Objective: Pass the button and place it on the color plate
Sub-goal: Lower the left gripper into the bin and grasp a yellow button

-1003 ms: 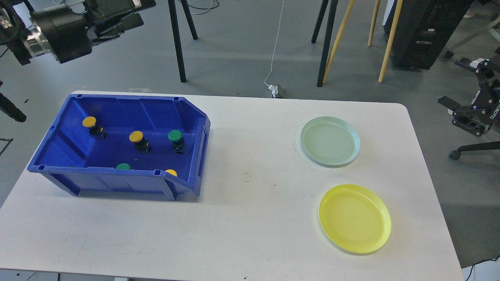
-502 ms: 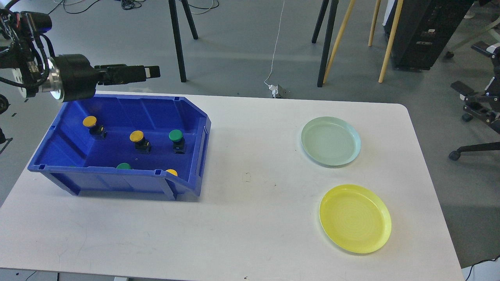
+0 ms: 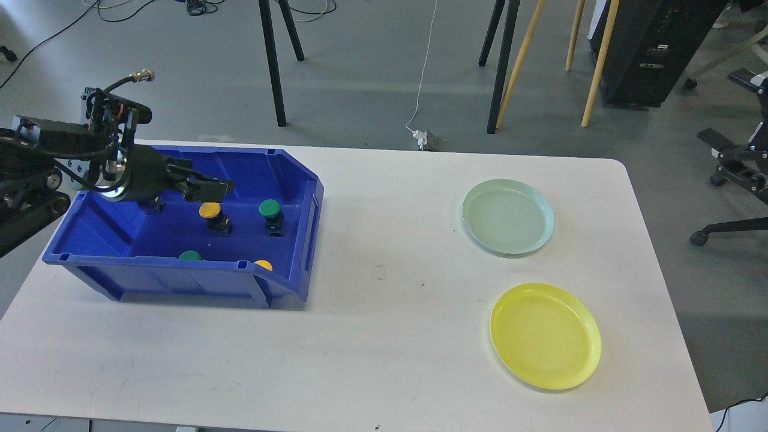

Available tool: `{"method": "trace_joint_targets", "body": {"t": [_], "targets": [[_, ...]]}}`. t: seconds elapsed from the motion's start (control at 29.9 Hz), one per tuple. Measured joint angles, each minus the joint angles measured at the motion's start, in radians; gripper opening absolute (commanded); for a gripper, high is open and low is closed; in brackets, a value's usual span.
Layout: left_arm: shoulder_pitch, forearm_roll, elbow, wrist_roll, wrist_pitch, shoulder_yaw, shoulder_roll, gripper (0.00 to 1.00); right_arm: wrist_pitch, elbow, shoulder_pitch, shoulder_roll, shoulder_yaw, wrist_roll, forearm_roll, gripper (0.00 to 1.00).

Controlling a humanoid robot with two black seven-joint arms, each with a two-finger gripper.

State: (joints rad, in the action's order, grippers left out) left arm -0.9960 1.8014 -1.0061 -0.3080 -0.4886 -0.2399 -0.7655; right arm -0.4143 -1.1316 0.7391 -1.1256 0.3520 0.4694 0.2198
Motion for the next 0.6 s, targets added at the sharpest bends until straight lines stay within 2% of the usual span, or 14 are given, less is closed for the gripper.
{"method": "trace_joint_targets", "body": {"t": [0.3,0.6], "targets": [[0.040,-0.020,0.249,-0.012,0.016,0.039,0.169,0.99,0.025,-0.002,0.000,0.000,-0.011,-0.002,0.006,0.98],[0.048,-0.021,0.460,-0.062,0.065,0.041,0.293,0.99,0.033,-0.008,-0.013,0.004,-0.013,-0.003,0.007,0.98]]}}
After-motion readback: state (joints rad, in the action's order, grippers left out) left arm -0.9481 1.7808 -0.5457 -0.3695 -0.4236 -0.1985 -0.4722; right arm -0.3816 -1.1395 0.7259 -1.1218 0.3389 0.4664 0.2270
